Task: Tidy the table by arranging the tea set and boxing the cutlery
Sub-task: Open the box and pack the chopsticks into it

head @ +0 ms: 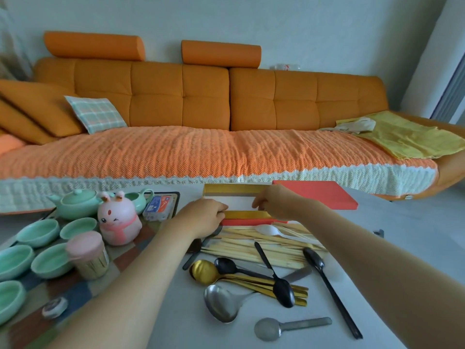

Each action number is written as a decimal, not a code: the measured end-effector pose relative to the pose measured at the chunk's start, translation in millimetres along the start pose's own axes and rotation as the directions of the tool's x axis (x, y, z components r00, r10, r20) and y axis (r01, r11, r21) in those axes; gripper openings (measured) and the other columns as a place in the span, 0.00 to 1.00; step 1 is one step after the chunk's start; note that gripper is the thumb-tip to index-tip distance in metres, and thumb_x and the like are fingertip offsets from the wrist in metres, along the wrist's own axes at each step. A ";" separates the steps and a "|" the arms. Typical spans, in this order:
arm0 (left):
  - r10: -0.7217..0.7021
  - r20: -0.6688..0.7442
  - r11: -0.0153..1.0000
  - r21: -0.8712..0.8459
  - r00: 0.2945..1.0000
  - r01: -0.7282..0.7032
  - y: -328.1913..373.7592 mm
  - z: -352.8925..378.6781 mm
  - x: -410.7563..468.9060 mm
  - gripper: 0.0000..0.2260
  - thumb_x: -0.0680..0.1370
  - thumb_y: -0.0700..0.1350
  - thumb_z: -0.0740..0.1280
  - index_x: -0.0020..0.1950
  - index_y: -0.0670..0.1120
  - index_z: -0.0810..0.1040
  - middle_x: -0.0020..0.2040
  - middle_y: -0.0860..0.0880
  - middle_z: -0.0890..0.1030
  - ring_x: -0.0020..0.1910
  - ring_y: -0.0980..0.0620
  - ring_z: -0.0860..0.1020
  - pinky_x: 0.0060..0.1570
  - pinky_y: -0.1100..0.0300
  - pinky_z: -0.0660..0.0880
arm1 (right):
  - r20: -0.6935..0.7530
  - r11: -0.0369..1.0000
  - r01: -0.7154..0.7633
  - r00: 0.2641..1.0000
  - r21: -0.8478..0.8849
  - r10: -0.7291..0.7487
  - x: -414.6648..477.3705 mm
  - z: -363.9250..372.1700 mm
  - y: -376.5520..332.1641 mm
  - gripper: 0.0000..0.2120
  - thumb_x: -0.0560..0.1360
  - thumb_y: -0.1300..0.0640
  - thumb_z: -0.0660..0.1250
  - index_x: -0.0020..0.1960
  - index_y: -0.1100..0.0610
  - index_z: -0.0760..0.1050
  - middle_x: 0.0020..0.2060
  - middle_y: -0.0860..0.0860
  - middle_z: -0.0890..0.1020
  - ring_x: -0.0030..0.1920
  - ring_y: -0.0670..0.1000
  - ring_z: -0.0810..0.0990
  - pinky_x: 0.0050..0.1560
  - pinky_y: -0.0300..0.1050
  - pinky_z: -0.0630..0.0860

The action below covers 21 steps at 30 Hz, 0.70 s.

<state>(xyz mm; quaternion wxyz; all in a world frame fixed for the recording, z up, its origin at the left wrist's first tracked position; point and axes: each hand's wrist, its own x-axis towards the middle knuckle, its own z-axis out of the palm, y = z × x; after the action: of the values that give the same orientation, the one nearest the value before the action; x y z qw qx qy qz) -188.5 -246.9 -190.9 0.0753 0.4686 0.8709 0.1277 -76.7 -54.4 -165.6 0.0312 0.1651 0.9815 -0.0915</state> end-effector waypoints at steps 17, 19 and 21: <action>-0.012 0.014 0.990 -0.143 1.000 0.014 34.7 -0.5 -26.0 0.15 0.81 0.50 0.63 0.67 0.57 0.76 0.59 0.53 0.79 0.53 0.52 0.77 0.56 0.52 0.76 | -0.015 0.995 -0.051 0.998 0.086 0.053 -74.5 19.2 -23.8 0.28 0.75 0.66 0.56 0.72 0.45 0.67 0.62 0.52 0.77 0.54 0.52 0.76 0.52 0.46 0.77; -0.015 0.018 0.989 -0.147 1.000 0.018 34.9 1.1 -30.0 0.17 0.81 0.50 0.63 0.70 0.57 0.74 0.64 0.51 0.77 0.57 0.51 0.76 0.59 0.54 0.75 | -0.031 0.993 -0.054 0.998 0.108 0.057 -76.1 21.3 -23.3 0.28 0.75 0.66 0.56 0.70 0.44 0.68 0.61 0.51 0.77 0.52 0.52 0.77 0.53 0.48 0.78; -0.009 -0.008 0.988 -0.156 1.000 0.007 34.1 2.9 -34.9 0.19 0.81 0.50 0.63 0.73 0.56 0.71 0.70 0.51 0.73 0.65 0.50 0.73 0.64 0.55 0.71 | -0.054 0.990 -0.054 0.997 0.127 0.061 -80.0 23.9 -23.4 0.29 0.75 0.66 0.57 0.72 0.44 0.66 0.67 0.51 0.73 0.61 0.52 0.74 0.61 0.48 0.75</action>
<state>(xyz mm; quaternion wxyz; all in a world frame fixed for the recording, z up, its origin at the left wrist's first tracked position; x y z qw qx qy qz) -141.4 -257.6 -183.3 0.1084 0.4572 0.8605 0.1970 -8.2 -106.1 -177.7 -0.0052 0.1975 0.9692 -0.1474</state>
